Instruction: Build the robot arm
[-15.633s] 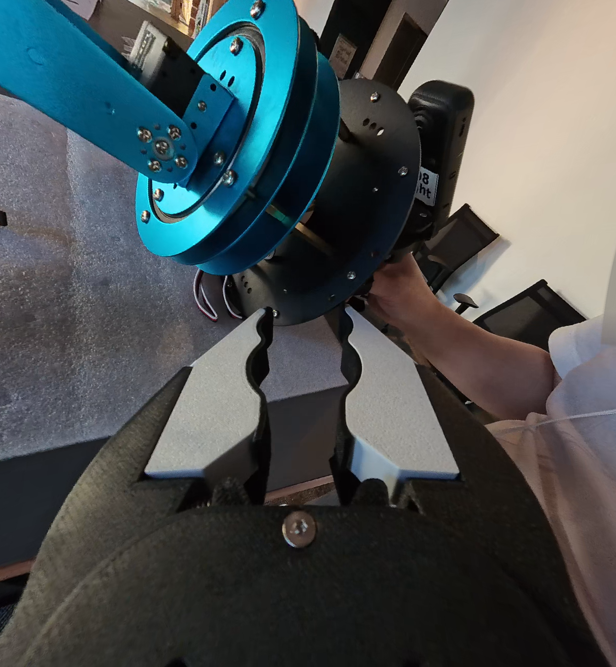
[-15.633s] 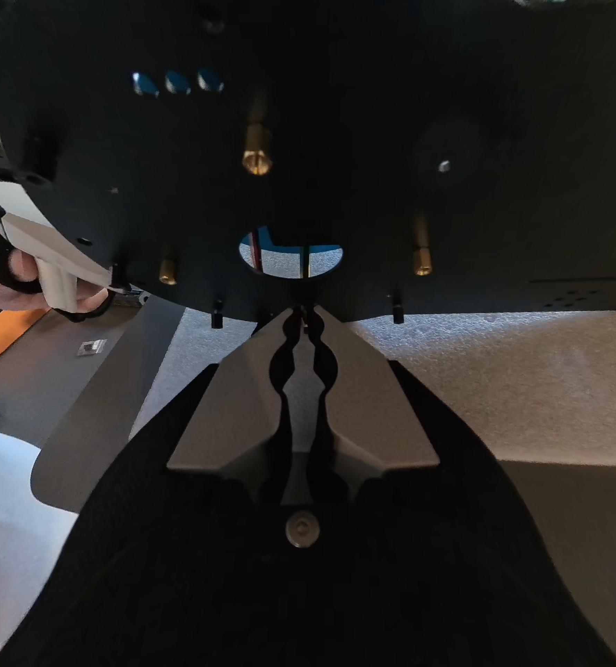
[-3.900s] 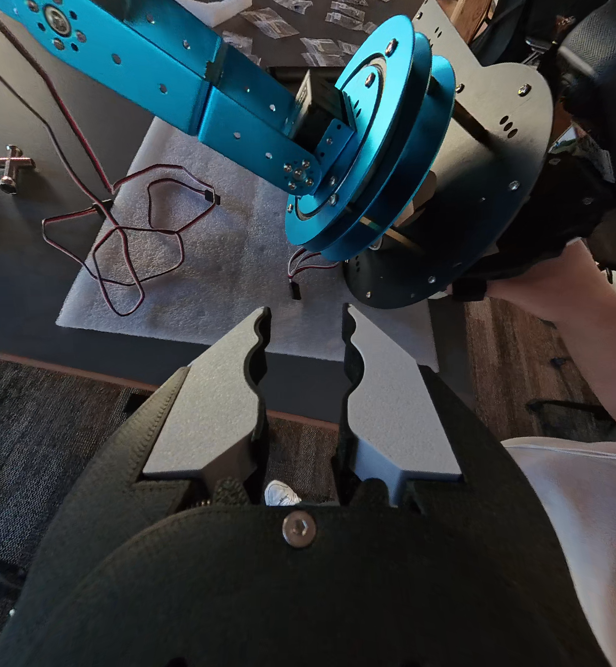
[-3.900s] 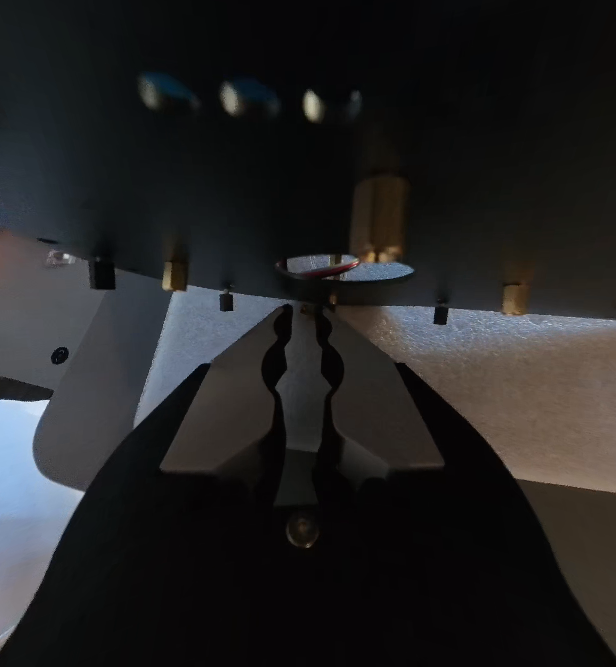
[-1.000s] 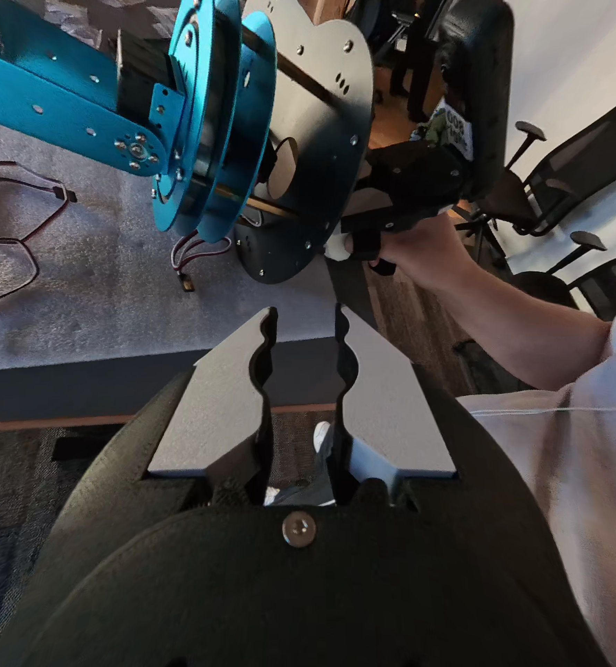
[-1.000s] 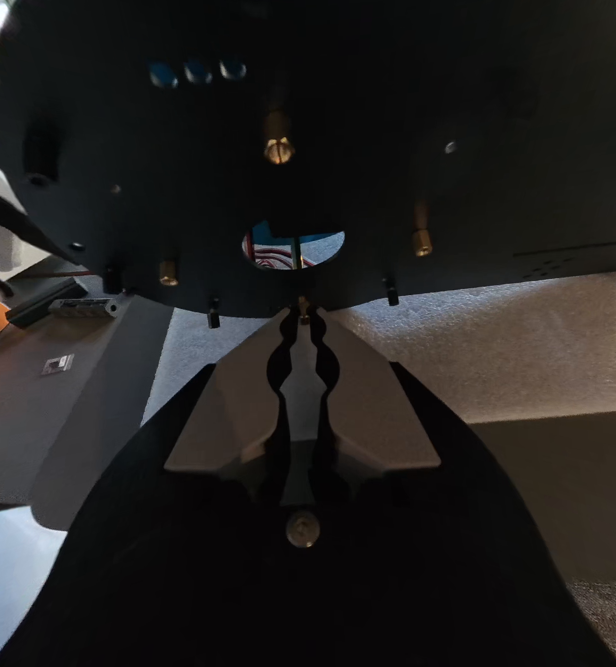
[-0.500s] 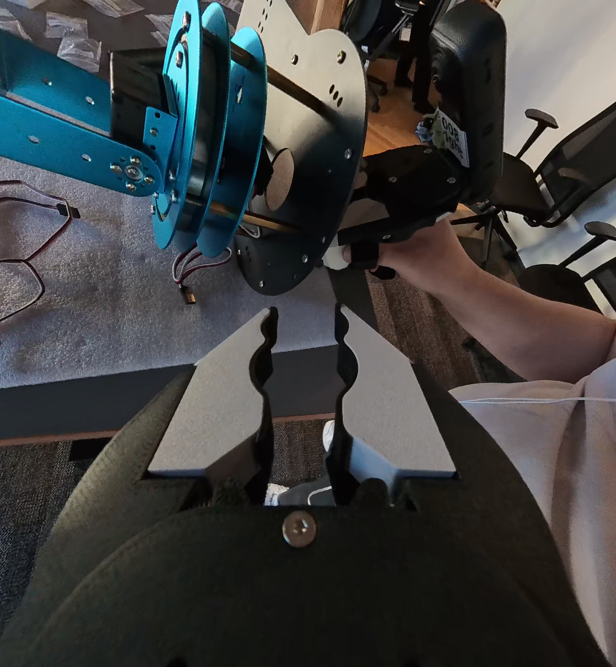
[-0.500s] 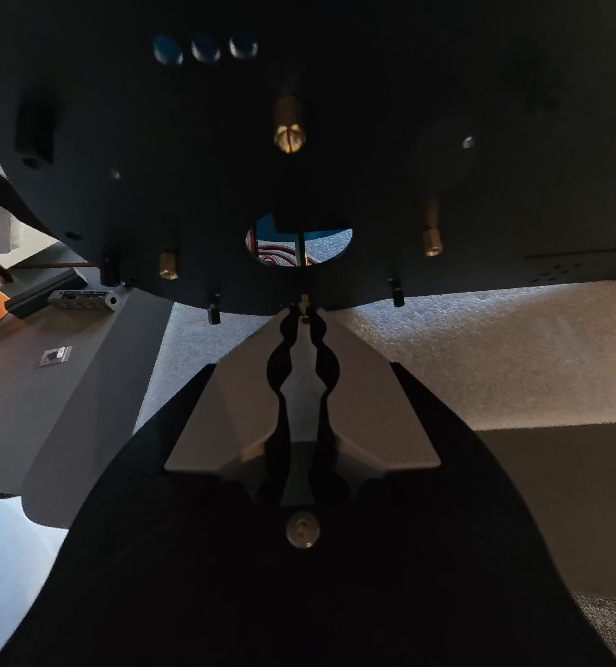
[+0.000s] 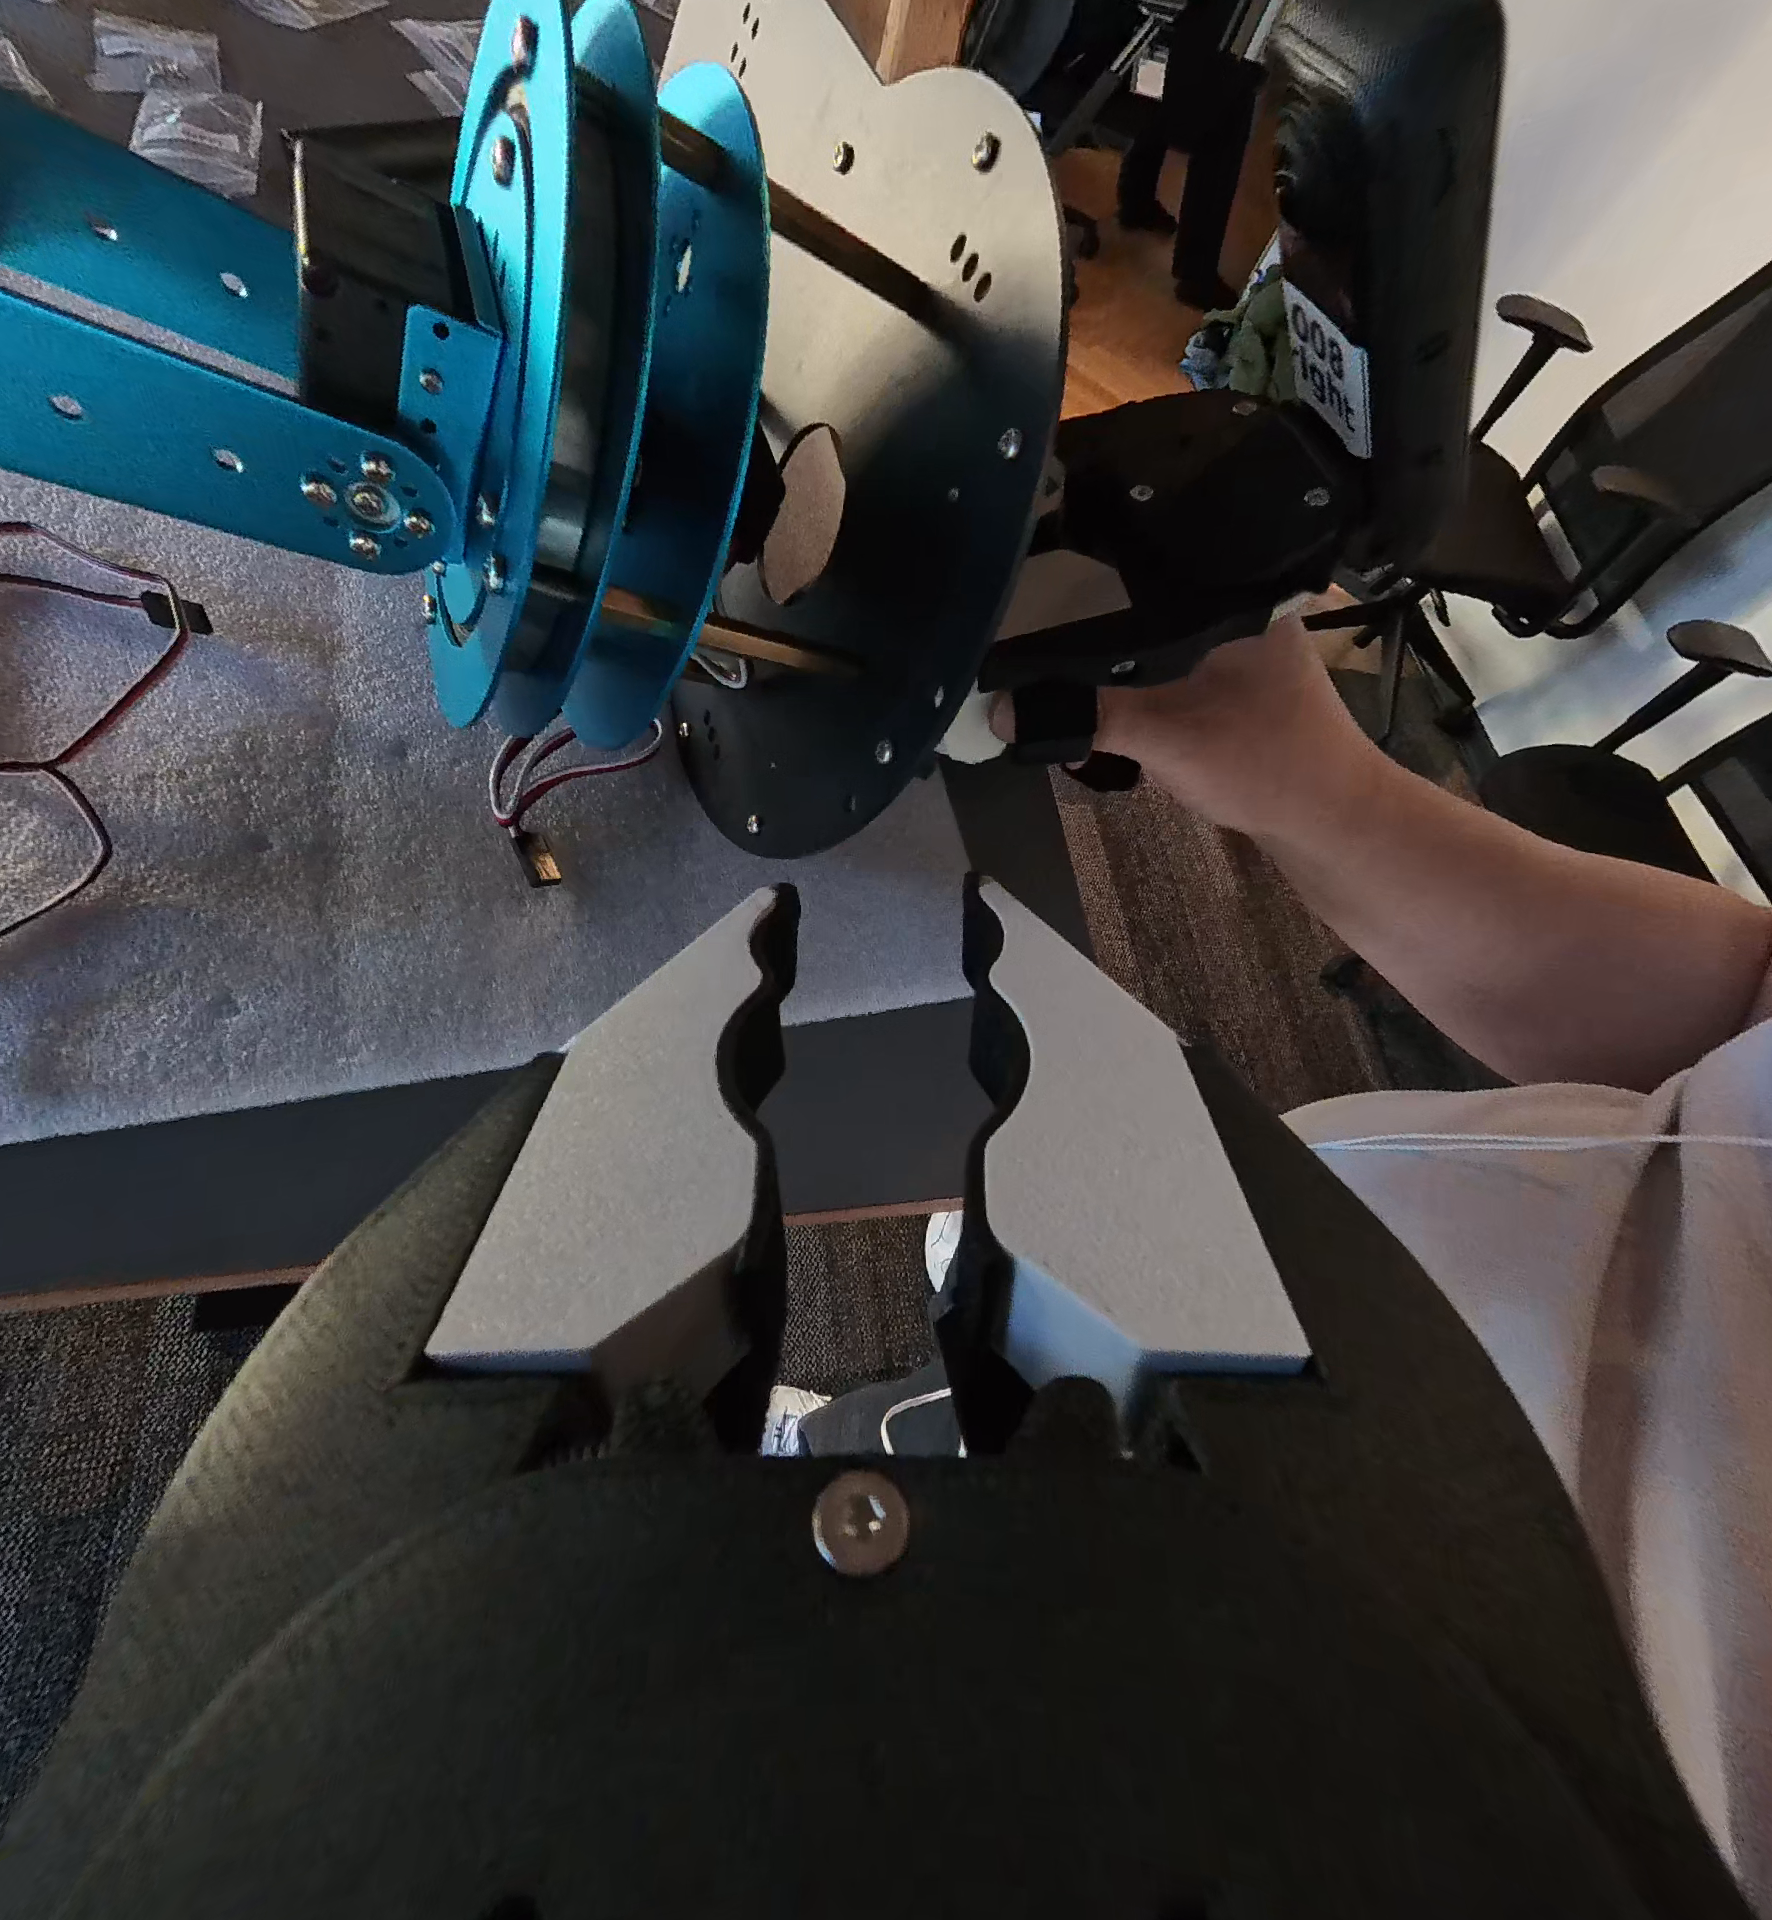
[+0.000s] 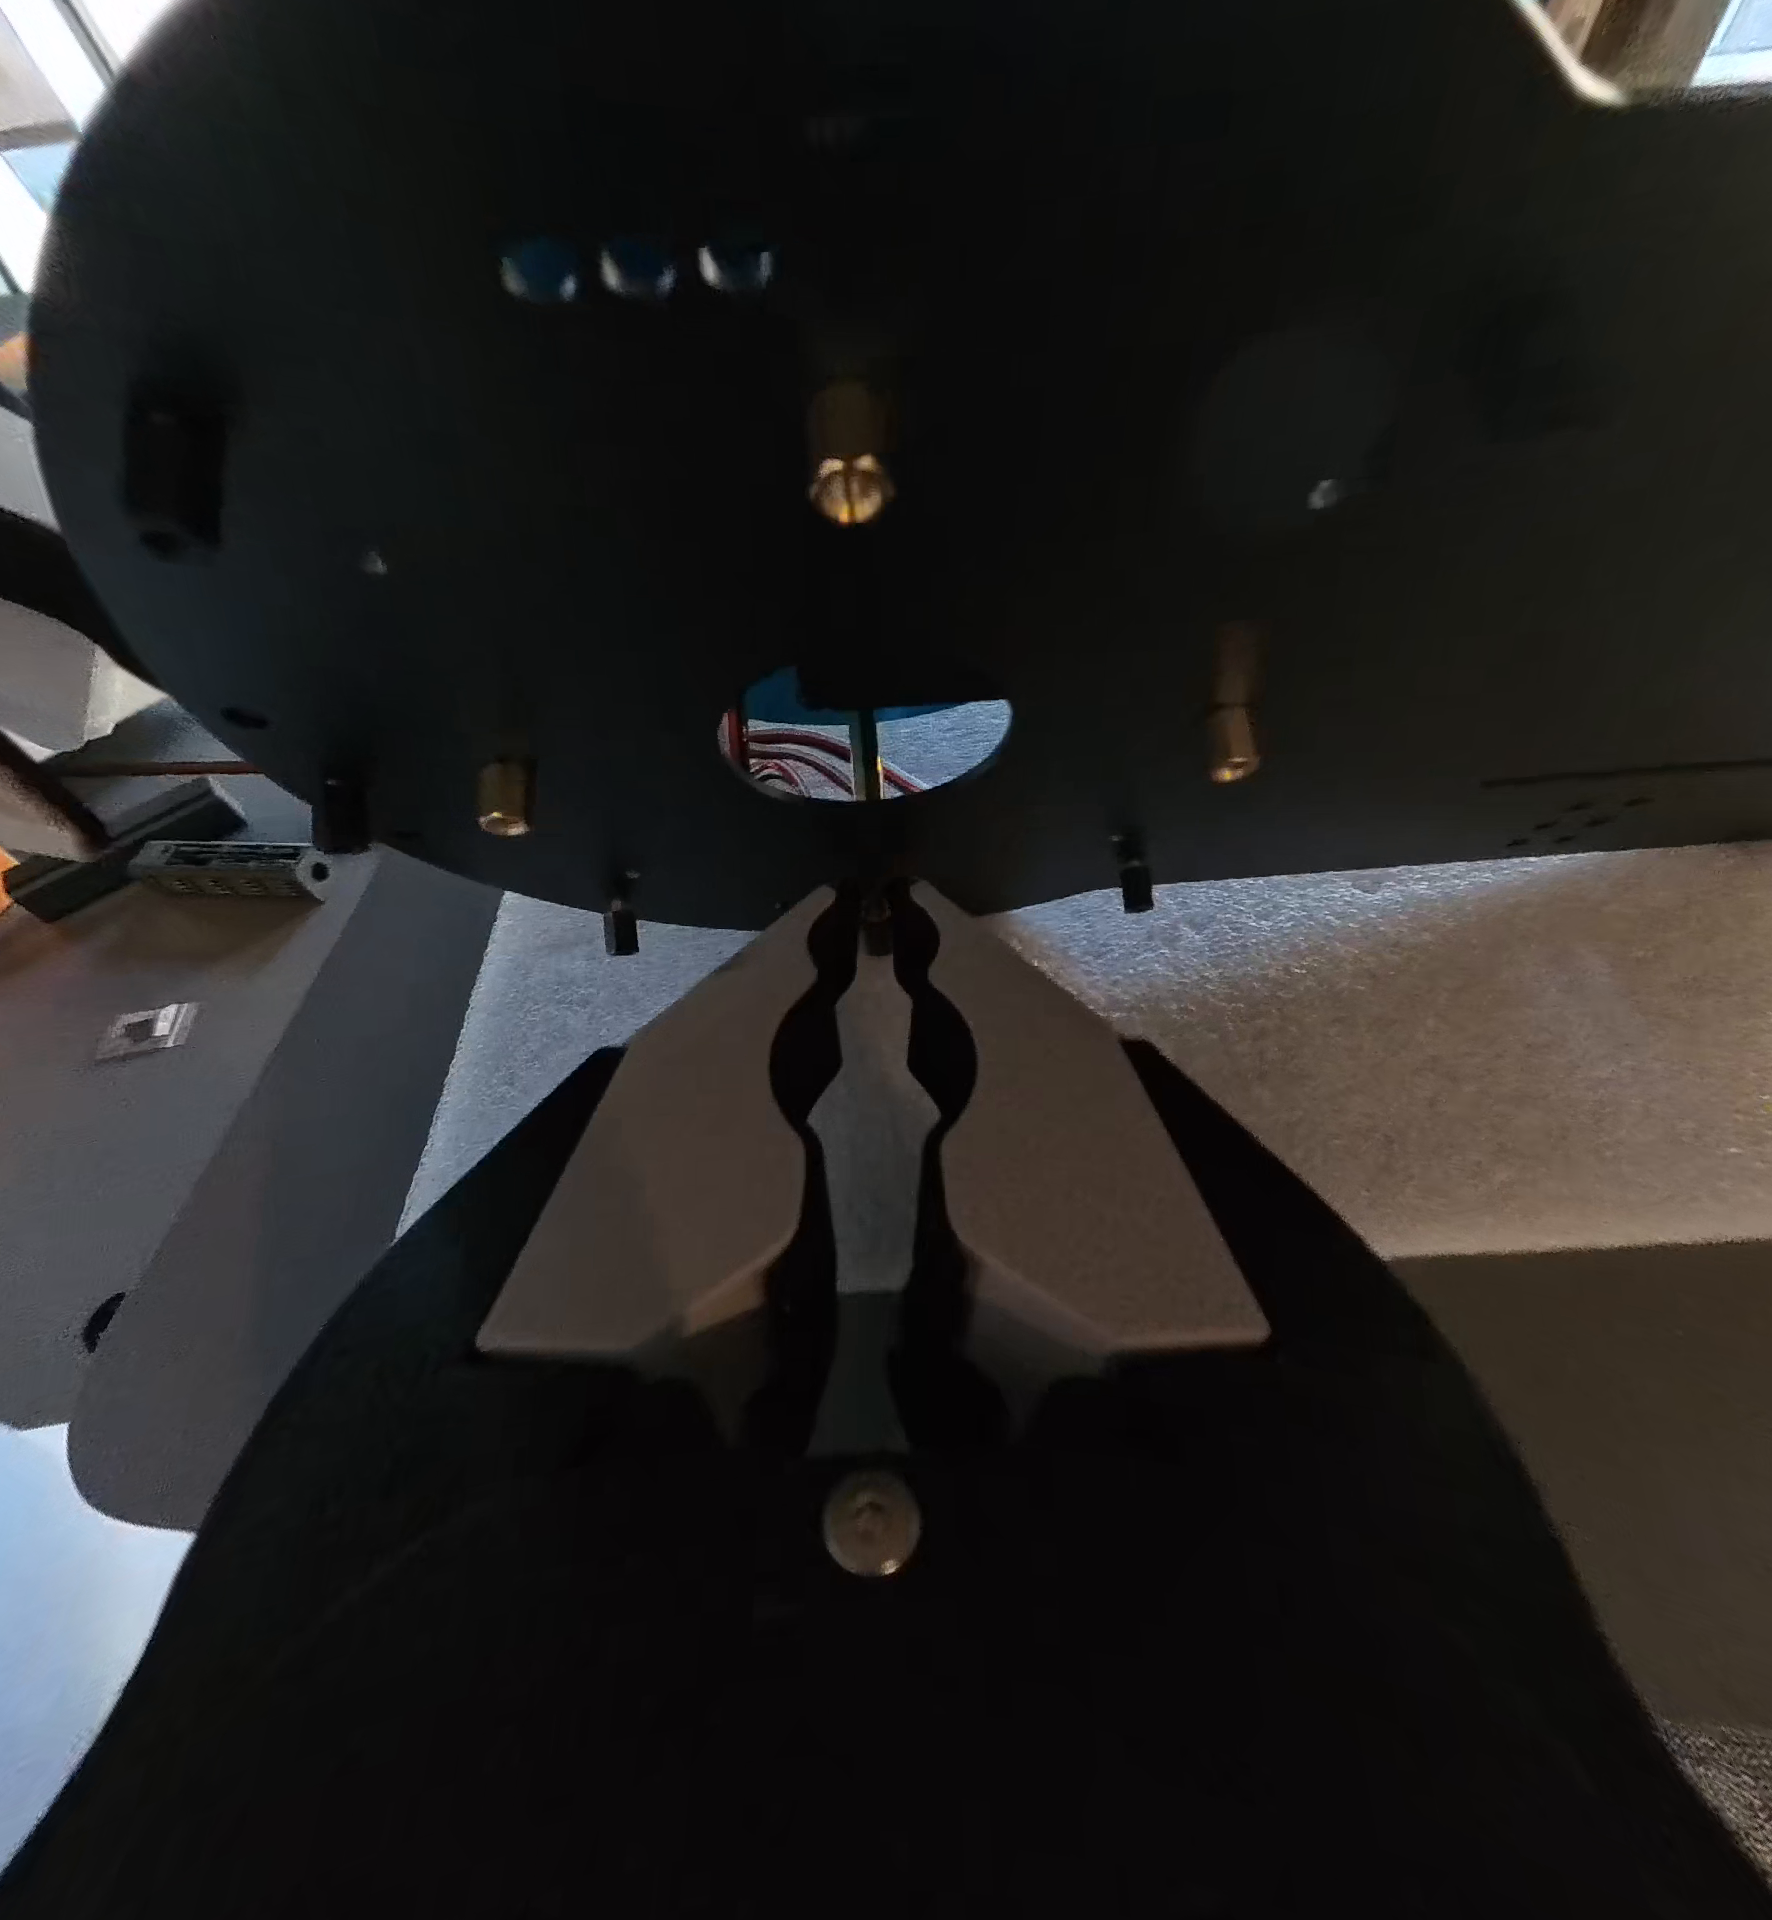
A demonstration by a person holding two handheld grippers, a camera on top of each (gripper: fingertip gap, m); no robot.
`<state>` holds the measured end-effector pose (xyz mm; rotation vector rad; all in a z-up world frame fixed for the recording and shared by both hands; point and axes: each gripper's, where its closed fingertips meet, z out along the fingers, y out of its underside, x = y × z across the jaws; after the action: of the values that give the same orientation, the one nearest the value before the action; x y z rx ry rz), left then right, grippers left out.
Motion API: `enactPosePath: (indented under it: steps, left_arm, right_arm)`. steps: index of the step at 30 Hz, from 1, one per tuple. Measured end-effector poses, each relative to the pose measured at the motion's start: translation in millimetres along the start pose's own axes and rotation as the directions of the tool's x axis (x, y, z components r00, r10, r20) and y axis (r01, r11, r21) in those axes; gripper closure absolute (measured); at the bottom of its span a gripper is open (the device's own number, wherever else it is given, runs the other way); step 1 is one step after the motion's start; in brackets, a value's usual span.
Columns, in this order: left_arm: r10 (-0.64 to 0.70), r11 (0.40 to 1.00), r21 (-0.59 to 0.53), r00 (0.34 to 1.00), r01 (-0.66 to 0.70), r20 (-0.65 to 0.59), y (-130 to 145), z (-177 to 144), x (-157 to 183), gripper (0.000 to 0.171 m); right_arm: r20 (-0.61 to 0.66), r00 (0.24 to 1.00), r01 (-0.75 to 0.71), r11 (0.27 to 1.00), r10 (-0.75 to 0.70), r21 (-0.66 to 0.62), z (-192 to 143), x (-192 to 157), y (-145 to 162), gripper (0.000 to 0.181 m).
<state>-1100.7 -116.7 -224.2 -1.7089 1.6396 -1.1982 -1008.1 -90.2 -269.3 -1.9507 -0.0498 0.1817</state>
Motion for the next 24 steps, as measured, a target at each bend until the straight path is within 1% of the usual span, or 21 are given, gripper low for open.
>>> enactPosePath:
  steps: [13,21,24]
  left_arm:
    - [-0.003,1.000,0.003,1.000,0.003,0.000,0.4,-1.0,-0.5,0.141]
    - [-0.007,1.000,-0.001,1.000,0.007,-0.003,1.7,0.0,0.3,0.141]
    - [-0.005,1.000,-0.001,1.000,0.005,-0.006,1.3,0.4,1.1,0.141]
  right_arm:
    - [-0.010,1.000,0.022,1.000,-0.021,0.005,1.0,0.3,3.6,0.177]
    - [-0.015,1.000,0.005,0.999,-0.005,0.032,1.4,0.3,3.9,0.177]
    - [-0.003,1.000,-0.024,0.999,0.024,0.039,1.4,0.3,3.9,0.177]
